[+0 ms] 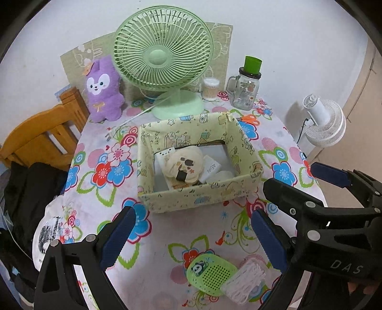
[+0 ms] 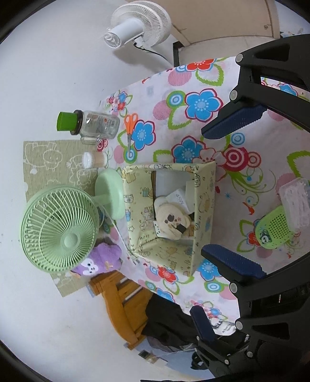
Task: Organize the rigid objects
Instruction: 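Withdraw both grippers from the box toward the green speaker and clear box, then close the left gripper on the green panda speaker while the right grasps the clear floss-pick box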
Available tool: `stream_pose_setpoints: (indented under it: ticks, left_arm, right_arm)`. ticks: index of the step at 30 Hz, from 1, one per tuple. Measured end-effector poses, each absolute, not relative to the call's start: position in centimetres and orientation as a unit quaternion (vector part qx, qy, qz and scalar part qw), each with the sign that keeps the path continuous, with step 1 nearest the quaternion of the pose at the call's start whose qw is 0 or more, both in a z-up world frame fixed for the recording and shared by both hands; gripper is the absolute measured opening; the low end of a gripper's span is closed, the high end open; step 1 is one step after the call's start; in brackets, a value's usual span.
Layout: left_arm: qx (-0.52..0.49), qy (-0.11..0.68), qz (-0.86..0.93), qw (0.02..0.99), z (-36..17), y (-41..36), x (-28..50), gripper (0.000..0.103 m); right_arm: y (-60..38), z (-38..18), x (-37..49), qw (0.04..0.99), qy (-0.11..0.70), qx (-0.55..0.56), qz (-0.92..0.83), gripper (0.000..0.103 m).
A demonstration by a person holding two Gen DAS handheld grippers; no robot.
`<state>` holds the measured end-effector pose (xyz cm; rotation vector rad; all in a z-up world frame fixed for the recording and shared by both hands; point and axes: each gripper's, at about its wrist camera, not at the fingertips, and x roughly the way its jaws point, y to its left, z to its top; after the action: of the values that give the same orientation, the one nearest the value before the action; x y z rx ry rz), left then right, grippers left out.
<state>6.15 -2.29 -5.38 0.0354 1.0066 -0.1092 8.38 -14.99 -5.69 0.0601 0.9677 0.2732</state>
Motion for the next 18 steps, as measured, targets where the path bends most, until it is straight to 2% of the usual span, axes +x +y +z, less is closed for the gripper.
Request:
stream_pose_setpoints:
  ticks: [18]
  left_arm:
    - [0.042, 0.484, -0.088, 0.87, -7.4, -1.2, 2.6, 0.098]
  right_arm:
    - [-13.8, -7.0, 4.0, 0.875, 0.467, 0.019, 0.126, 0.091]
